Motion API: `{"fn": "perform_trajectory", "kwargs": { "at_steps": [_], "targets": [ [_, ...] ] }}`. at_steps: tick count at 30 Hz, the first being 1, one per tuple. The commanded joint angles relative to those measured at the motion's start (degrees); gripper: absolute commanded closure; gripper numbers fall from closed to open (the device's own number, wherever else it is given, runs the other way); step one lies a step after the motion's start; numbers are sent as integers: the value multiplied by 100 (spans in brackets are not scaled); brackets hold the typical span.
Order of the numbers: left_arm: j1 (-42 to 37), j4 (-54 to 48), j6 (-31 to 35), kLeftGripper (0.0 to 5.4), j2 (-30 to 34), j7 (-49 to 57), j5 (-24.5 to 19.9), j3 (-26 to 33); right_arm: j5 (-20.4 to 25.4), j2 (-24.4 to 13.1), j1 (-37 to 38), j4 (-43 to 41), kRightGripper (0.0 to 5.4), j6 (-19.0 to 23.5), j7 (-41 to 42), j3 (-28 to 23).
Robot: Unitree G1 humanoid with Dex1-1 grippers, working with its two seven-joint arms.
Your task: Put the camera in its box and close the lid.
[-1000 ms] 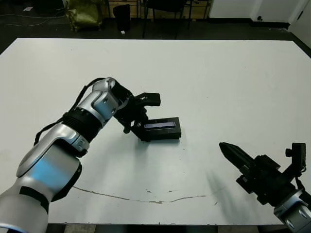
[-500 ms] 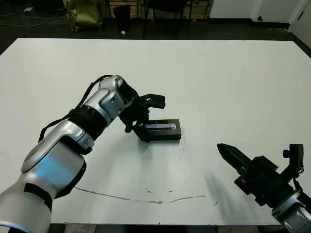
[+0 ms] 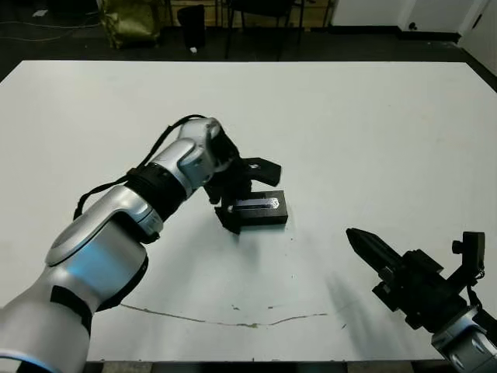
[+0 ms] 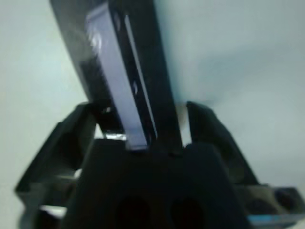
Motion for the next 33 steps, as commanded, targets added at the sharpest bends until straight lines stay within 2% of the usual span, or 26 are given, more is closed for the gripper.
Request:
{"fn": "perform_trajectory", "kwargs": {
  "at_steps": [1,2,12,25,33],
  "targets": [
    [438,5,-332,22,-79,-27,62,-193,-27,32,71,4,540,-47,-22,28],
    [455,-35,-445,2,-48,10,79,-190,-26,36,72,1,540,-47,-22,27],
    [512,38,-515,2,-41,107,107,-84,-118,33,78,28,540,-129,60,64],
    [923,-435,-486,2,94,1860,226,376,-224,33,112,48,540,-116,67,98],
    [911,-340,-642,2,137,1935,284,395,-282,39,135,74,540,-197,234,106]
  ]
}}
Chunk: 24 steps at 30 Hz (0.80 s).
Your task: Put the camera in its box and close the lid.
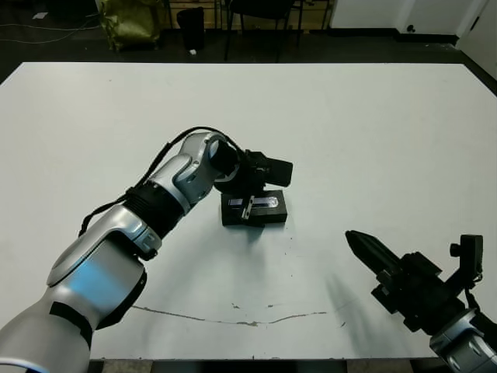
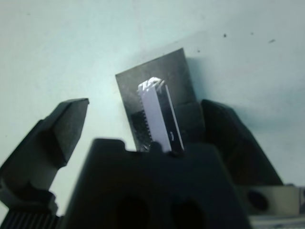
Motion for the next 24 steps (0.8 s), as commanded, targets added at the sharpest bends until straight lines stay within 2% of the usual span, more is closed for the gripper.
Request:
{"fn": "perform_trajectory", "kwargs": {
  "at_steps": [1,4,12,24],
  "targets": [
    [216,254,62,2,79,41,242,-183,-81,-11,51,73,540,-22,41,18],
    [163,341,143,2,59,-155,164,-166,-67,-9,29,80,540,6,12,17],
    [99,382,-227,2,128,-689,-31,-108,-125,-7,-13,90,540,37,-31,36],
    [217,294,187,2,-33,-488,-120,112,-208,1,-2,52,540,-45,28,69]
  ]
}}
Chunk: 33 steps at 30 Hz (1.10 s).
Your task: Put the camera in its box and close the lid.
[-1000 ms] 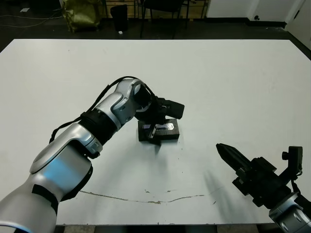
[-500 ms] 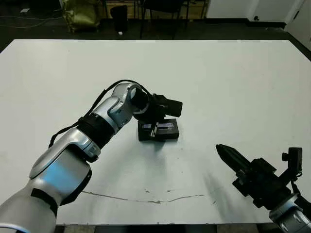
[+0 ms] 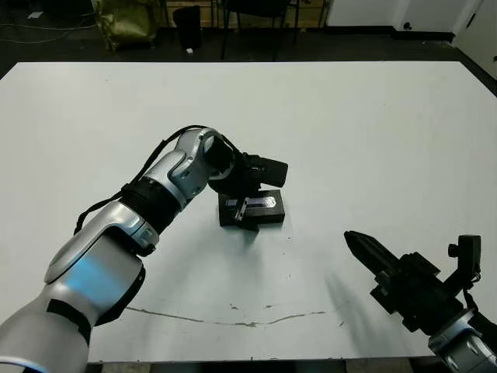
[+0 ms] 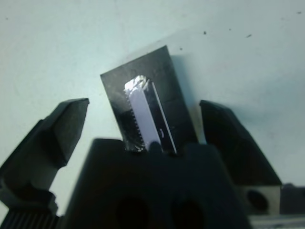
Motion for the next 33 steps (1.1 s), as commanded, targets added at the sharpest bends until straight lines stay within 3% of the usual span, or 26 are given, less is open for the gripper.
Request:
{"fn": "perform_trajectory", "kwargs": {
  "at_steps": [1,7,19,28,33],
  "targets": [
    [318,56,320,2,-94,184,57,-38,-191,2,29,27,540,-96,72,35],
    [478,-154,498,2,-204,490,-110,166,-530,22,40,93,540,-249,229,106],
    [190,-153,463,2,-181,449,-321,326,-560,61,5,91,540,-189,190,99],
    [171,-207,421,2,-127,257,-675,606,-533,86,-14,101,540,-164,162,90],
    [162,-129,696,2,-97,255,-1165,1128,-517,47,-23,88,540,-180,215,67]
  ]
}}
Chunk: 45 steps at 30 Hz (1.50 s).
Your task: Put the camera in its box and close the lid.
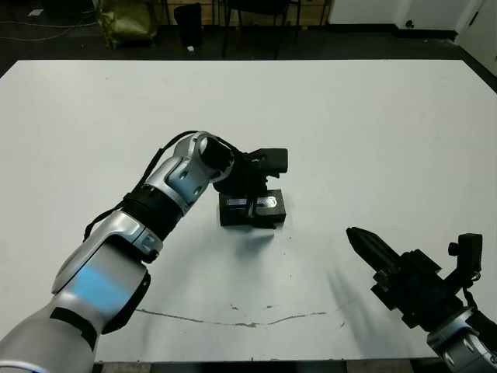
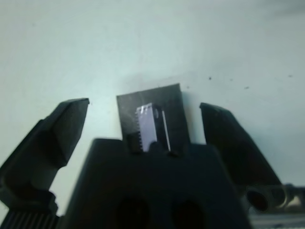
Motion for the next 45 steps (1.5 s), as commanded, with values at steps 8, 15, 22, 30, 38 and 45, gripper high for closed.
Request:
{"fn": "perform_trajectory", "kwargs": {
  "at_steps": [8,15,22,30,38,45],
  "targets": [
    [26,-182,636,2,446,-14,-797,883,28,-57,-9,26,540,50,57,-76],
    [773,-1385,1589,2,410,1090,-1435,1734,216,-63,-57,36,540,195,-64,-91],
    [2465,-3470,1781,60,-384,3659,-1563,2334,402,-89,-33,64,540,278,-215,-114],
    [3580,-4250,1129,254,-763,4726,-1452,1968,519,-84,-109,68,540,342,-296,-64],
    [3944,-4331,1112,450,-871,5515,-903,1405,535,-92,-133,125,540,303,-289,-14],
    [3869,-4024,1330,538,-957,5883,-462,1003,472,-114,-94,130,540,277,-229,-11]
  ]
}}
